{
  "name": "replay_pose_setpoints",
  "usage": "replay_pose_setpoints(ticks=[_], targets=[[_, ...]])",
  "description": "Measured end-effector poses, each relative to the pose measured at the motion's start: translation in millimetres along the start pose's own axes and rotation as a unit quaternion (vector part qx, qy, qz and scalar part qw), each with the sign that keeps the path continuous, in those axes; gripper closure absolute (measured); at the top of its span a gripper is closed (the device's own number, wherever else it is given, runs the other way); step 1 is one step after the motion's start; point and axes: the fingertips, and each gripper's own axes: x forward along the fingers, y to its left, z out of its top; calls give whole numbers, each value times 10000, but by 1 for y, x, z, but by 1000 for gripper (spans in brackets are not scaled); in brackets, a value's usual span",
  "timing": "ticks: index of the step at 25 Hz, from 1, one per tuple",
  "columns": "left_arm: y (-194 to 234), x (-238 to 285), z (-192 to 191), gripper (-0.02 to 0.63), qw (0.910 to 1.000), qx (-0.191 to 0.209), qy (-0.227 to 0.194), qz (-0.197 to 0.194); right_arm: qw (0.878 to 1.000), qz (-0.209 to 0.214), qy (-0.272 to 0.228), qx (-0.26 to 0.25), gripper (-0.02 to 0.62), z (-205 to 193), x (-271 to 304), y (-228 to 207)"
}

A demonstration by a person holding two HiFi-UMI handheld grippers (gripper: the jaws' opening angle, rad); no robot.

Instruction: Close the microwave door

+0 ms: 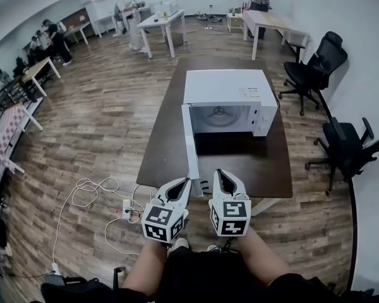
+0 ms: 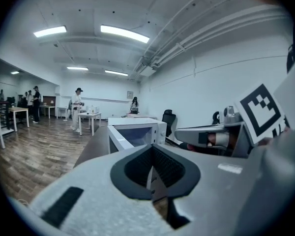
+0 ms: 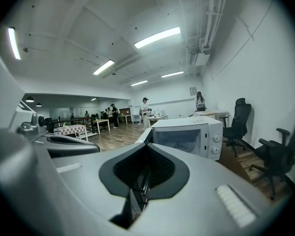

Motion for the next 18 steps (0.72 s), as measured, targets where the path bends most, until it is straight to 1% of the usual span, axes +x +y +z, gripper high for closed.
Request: replay_pose_setpoints(ticks=[3, 5, 6, 9, 11, 15, 18], targets=[[9, 3, -7, 590, 9992, -28, 74, -393, 9999, -91, 14, 67, 583, 1, 10, 2], [13, 2, -14, 530, 9975, 71, 175, -680, 9998, -160, 30, 122, 583, 1, 15, 6], [14, 2, -18, 511, 9959, 193, 254, -846, 9997, -190, 41, 135, 583, 0, 18, 8], [18, 3, -35, 431, 9882, 611, 542, -1298, 9994, -290, 92, 167, 583, -4, 25, 13], [21, 7, -46, 399, 9836, 723, 683, -1505, 9990, -386, 138, 176, 583, -8, 29, 13], [28, 16, -65, 397, 9765, 875, 939, -1734, 9975, -633, 216, 206, 583, -14, 33, 12], [29, 24, -75, 399, 9707, 995, 1055, -1918, 9959, -843, 231, 209, 583, -15, 32, 10]])
